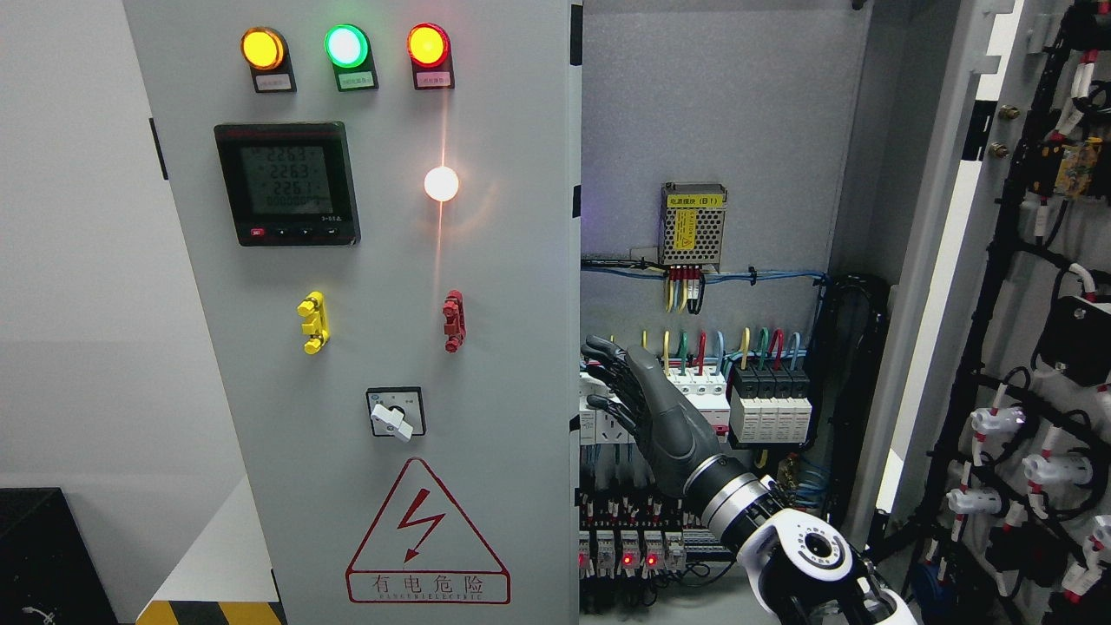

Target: Open door with both hands

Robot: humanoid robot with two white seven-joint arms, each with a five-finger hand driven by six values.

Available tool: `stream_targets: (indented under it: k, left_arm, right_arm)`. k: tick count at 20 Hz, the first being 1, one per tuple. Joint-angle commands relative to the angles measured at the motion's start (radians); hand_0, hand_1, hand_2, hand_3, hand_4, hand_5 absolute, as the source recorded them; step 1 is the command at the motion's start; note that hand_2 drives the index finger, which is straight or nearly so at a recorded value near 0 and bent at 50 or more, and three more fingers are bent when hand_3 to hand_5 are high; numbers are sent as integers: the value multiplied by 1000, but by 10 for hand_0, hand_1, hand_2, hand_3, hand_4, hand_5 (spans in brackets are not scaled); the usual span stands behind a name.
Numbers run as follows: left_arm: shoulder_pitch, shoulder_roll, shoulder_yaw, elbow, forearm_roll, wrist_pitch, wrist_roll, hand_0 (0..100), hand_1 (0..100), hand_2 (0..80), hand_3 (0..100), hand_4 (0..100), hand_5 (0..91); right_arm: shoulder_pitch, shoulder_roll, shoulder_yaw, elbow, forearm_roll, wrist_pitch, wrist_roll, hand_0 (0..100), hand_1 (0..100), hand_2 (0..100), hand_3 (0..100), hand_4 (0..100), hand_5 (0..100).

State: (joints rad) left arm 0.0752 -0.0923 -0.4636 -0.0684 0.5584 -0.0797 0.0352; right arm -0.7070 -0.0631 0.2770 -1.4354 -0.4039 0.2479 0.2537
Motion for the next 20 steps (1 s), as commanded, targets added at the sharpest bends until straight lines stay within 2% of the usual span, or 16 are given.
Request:
stream_targets:
  k: [1,4,12,13,16,20]
  left_arm:
    - [0,0,0,-1,0,1,0,0,0,0,0,0,0]
    - [0,0,0,-1,0,0,0,0,0,0,0,0,0]
    - [0,0,0,1,0,1,0,0,0,0,0,0,0]
    - [0,0,0,1,0,1,0,0,0,0,0,0,0]
    - [0,0,0,1,0,1,0,0,0,0,0,0,0]
    - [0,0,0,1,0,1,0,0,0,0,0,0,0]
  right_arm:
    - [-23,-18,-4,47,-35,2,27,191,0,0,0,0,0]
    - [-37,-27,-4,55,-102,4,30,191,0,0,0,0,0]
    - [-38,-35,-4,67,-107,1,32,191,0,0,0,0,0]
    - [-40,-34,-4,67,-107,1,38,191,0,0,0,0,0]
    - [-45,-35,-4,67,-107,1,93,191,0,0,0,0,0]
    - [-45,-35,-4,66,-107,1,99,191,0,0,0,0,0]
